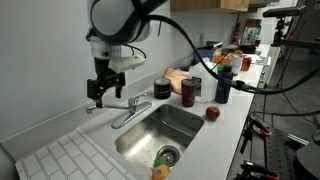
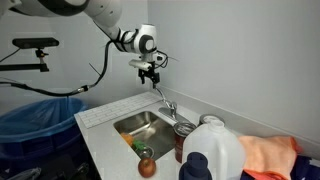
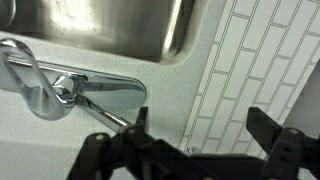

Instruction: Turn the tap nozzle to the left

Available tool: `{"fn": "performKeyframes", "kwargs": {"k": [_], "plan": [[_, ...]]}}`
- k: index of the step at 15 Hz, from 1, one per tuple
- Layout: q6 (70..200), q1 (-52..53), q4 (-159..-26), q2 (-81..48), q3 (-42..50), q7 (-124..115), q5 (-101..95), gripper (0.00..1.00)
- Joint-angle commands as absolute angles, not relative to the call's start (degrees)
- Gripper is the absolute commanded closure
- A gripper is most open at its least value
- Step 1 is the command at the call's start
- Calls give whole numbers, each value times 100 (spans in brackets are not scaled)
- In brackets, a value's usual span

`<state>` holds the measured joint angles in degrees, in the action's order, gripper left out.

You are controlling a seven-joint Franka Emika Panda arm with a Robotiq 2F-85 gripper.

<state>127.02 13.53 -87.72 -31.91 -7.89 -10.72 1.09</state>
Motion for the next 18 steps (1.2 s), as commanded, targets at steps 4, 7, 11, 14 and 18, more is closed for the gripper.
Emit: {"fn": "performKeyframes", "kwargs": {"k": [4, 7, 11, 14, 18], "plan": [[13449, 1535, -11015, -1321, -666, -1658, -475, 0], [13939, 1497, -11924, -577, -701, -2031, -734, 0], [14442, 1350, -13190, 468, -800, -2391, -1018, 0], [14664, 1237, -14079, 1276, -941, -2561, -1111, 0], [14553, 1117, -14117, 1312, -1115, -2382, -868, 0]]}}
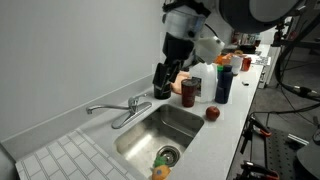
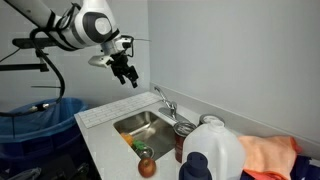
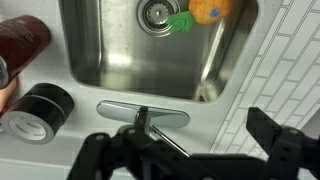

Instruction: Turn the tap nozzle to the left

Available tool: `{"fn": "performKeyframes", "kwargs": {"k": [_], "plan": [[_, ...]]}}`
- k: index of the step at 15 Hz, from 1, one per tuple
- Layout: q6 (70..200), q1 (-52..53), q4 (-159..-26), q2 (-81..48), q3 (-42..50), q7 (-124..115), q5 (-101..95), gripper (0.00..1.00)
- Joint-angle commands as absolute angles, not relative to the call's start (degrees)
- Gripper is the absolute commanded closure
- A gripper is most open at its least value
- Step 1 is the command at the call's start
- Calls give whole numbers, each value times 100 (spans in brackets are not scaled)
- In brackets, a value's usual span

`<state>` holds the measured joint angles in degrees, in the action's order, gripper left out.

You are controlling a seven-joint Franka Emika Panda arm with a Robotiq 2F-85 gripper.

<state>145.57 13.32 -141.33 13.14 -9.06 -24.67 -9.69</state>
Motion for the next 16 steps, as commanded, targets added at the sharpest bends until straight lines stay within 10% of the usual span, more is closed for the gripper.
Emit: {"fn": "performKeyframes", "kwargs": {"k": [1, 16], "plan": [[14549, 1101, -14242, 1459, -1160, -2385, -846, 0], [14546, 1062, -14194, 1351, -1182, -2392, -858, 0]]}}
